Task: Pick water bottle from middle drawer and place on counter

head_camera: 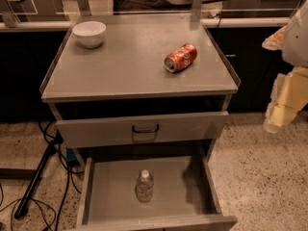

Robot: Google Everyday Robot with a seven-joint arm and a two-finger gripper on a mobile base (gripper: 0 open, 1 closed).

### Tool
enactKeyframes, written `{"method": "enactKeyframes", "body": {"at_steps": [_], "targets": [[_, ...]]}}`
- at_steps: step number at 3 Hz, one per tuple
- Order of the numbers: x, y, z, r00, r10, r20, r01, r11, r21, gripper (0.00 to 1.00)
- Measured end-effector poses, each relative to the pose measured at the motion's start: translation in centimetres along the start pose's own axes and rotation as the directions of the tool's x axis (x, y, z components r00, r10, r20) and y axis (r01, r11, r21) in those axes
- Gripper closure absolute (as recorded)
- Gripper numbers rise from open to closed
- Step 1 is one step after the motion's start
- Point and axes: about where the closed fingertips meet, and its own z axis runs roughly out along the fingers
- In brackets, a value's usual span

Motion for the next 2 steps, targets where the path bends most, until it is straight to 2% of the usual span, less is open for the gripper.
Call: {"method": "enactKeyframes", "body": {"at_steps": [1, 2], "targets": [[0.0, 0.0, 0.0, 1.0, 0.0, 0.0, 0.0, 1.0, 0.0, 0.0], [-0.7, 1.0, 1.2, 0.999, -0.006, 0.041, 0.007, 0.9997, -0.025, 0.0]]}}
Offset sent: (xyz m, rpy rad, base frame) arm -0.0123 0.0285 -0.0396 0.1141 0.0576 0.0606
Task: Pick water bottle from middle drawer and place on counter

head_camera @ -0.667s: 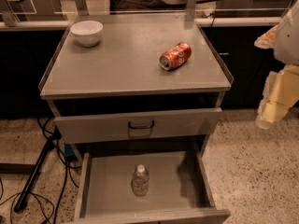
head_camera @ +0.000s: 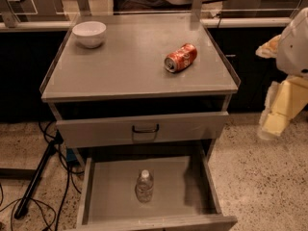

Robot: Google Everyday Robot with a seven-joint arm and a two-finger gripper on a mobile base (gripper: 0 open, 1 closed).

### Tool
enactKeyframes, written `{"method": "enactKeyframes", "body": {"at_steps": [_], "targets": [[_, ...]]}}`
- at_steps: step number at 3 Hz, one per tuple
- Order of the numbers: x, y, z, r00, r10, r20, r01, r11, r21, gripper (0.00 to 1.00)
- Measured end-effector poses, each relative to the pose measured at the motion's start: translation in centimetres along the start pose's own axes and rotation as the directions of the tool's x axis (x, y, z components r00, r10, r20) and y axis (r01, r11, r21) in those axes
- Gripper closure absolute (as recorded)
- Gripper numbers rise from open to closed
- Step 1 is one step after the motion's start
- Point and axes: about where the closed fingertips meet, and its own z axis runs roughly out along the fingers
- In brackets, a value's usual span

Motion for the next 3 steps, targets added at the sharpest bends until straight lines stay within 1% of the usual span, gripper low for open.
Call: {"method": "enactKeyframes", "body": {"at_steps": [1, 3], "targets": [[-1.0, 1.5, 2.2, 0.999, -0.002, 0.049, 0.003, 0.9996, -0.027, 0.0], [-2.7, 3.6, 7.0, 0.995, 0.001, 0.097, 0.007, 0.9968, -0.079, 0.0]]}}
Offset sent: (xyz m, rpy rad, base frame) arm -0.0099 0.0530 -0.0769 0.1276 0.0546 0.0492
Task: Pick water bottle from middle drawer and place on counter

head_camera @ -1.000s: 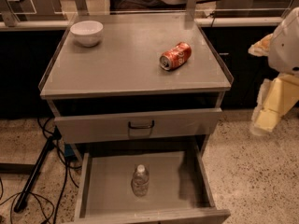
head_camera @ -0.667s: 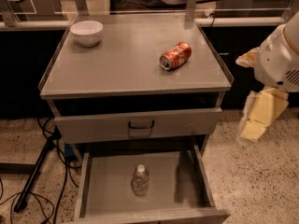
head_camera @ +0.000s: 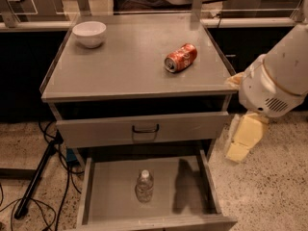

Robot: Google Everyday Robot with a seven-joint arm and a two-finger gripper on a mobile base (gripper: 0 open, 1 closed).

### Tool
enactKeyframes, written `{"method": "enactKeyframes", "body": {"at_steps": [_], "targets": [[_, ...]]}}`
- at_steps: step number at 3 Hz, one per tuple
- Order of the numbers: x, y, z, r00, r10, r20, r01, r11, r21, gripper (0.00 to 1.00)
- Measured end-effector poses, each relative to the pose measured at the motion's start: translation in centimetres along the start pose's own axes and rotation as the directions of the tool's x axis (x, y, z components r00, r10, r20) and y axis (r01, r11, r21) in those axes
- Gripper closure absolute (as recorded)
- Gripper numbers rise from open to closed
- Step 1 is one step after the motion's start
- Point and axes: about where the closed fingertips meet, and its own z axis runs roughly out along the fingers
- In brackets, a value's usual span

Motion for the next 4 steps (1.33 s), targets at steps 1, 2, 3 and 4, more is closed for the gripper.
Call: {"method": "enactKeyframes", "body": {"at_steps": [1, 2, 3, 4], "targets": [[-0.5, 1.5, 3.9, 1.0, -0.006, 0.011, 0.006, 0.9981, -0.062, 0.0], [-0.8, 2.4, 6.2, 1.0, -0.009, 0.022, 0.011, 0.9938, -0.11, 0.0], [-0.8, 2.6, 6.5, 1.0, -0.006, 0.028, 0.009, 0.9933, -0.115, 0.0], [-0.9, 3.0, 7.4, 0.999, 0.002, 0.046, 0.003, 0.992, -0.126, 0.0]]}}
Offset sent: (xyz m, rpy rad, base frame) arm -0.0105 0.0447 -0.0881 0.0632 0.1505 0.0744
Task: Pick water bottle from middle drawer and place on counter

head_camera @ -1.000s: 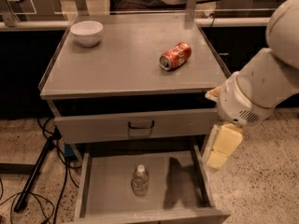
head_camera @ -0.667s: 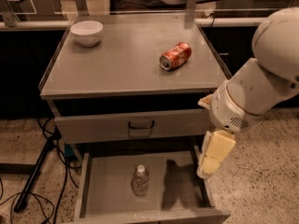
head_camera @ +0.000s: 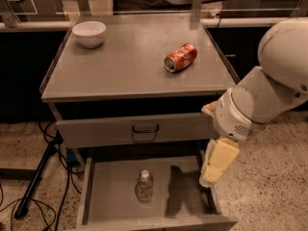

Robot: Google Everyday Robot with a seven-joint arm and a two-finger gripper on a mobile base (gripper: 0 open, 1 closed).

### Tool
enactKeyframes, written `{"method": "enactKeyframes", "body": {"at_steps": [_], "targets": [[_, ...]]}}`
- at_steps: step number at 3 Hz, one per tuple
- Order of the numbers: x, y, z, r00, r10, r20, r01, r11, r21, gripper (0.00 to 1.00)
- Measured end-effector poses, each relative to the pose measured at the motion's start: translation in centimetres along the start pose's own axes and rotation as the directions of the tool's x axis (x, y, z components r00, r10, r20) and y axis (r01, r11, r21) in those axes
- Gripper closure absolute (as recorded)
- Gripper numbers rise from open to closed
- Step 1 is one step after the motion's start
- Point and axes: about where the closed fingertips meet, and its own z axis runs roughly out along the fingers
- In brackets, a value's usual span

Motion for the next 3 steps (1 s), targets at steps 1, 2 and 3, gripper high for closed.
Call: {"method": "enactKeyframes", "body": {"at_steps": [1, 2, 3], "targets": [[0.2, -0.3, 3.4, 0.998, 0.015, 0.054, -0.013, 0.9997, -0.02, 0.0], [0.3, -1.2, 7.0, 0.991, 0.056, 0.12, -0.054, 0.9983, -0.021, 0.0], [0.0, -1.8, 11.4, 0.973, 0.132, 0.19, -0.123, 0.9907, -0.059, 0.0]]}}
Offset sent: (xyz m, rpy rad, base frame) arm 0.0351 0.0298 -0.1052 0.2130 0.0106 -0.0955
